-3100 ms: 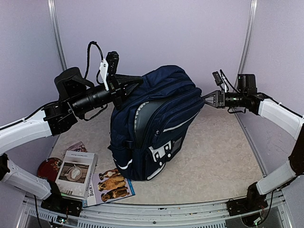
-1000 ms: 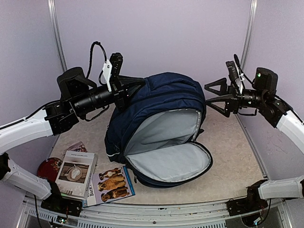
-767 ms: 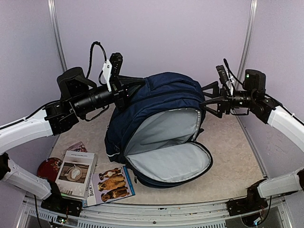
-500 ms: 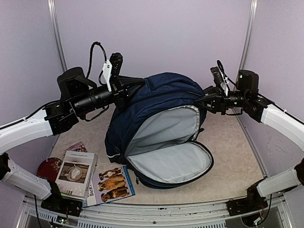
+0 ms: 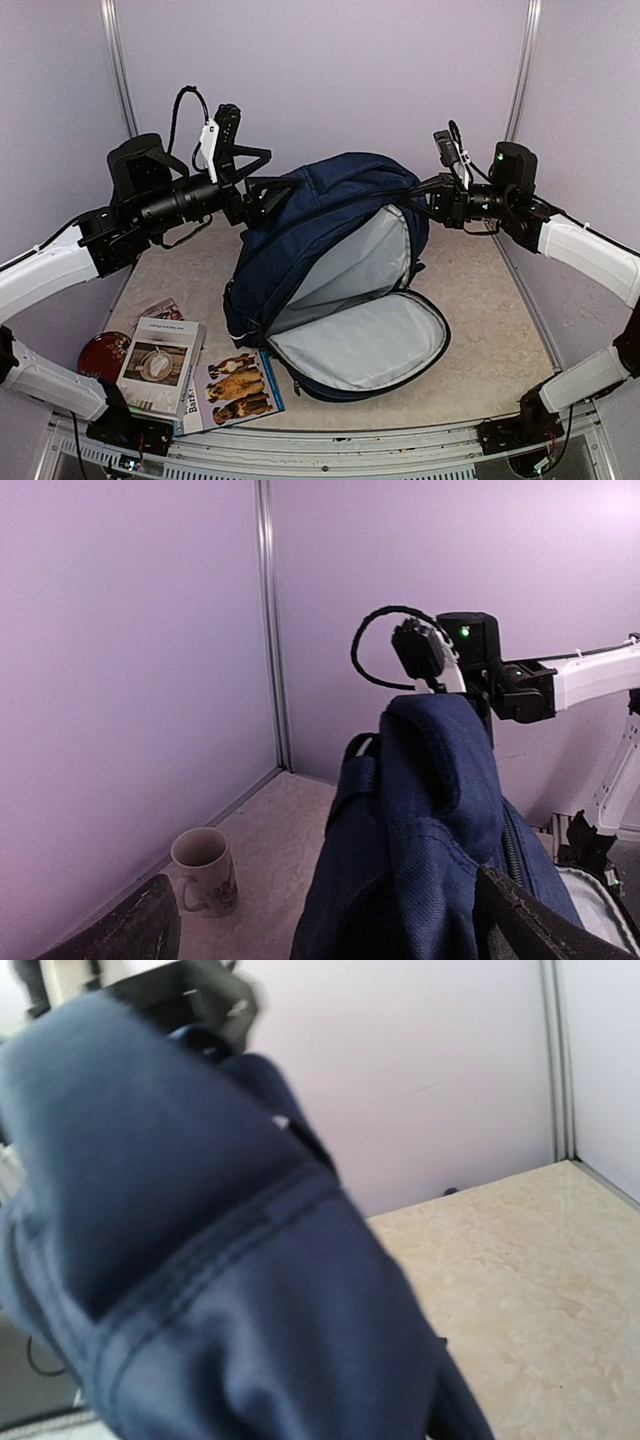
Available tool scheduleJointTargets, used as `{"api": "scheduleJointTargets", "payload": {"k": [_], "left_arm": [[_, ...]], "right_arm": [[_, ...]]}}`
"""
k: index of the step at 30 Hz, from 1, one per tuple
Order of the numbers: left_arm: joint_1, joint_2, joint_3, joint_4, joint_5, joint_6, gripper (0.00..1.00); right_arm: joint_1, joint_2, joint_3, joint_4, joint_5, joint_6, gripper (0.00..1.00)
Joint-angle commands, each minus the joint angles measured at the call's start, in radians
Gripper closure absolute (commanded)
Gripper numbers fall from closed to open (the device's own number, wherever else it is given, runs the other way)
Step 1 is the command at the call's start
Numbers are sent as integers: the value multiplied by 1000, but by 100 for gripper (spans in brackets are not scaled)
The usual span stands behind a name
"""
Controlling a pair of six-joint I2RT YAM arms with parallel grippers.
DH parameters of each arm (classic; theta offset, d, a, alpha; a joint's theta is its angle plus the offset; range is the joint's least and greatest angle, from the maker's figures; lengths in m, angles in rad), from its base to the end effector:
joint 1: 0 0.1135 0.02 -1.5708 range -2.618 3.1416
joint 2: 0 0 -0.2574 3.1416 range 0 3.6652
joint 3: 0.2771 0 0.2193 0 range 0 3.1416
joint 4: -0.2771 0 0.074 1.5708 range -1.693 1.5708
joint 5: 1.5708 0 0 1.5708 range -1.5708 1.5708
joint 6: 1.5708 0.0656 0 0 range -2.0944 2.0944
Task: Pack the student bag
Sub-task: Pass from the left arm to the right, then pass from the right arm to the left
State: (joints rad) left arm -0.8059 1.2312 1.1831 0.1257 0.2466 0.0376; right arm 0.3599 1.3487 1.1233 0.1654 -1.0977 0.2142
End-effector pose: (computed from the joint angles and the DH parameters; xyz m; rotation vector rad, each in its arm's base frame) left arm 0.1858 -0.2167 0.4167 0.8159 1.3162 -0.7980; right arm 0.2471 0.1554 0.3697 -0.9922 1.4649 1.3081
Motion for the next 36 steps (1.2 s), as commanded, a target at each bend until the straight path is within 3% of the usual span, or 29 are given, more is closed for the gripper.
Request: {"api": "scheduleJointTargets", "payload": {"k": [1,4,7,9,12,13,19,24,32,33,36], "left_arm": [[-22,-48,74,-207,116,44,1],[-61,-77,98,-307,125,91,1],[-97,-116,85,-294,134,98,1],[-164,-93,101,-332,-21,127,1],[-313,-22,120,-420,-419,218,1],[-331,-6,117,-420,-485,231,1],[-334,69,109,-385,-746,225,1],[-321,73,71,-325,-785,210,2],[-201,-55,-75,-185,-400,93,47],[-195,-59,-78,-185,-387,88,55],[-193,-62,-75,-182,-381,86,91]], "right_arm": [[2,21,85,94,77,114,100],[4,39,117,72,92,119,100],[5,61,143,58,109,118,100],[5,83,178,29,120,122,100],[12,97,184,37,145,138,100],[14,100,185,40,150,140,100],[22,102,174,61,130,150,100],[23,100,184,48,70,137,100],[23,115,214,19,10,103,100],[23,117,219,19,1,104,100],[22,119,232,7,-2,93,100]]}}
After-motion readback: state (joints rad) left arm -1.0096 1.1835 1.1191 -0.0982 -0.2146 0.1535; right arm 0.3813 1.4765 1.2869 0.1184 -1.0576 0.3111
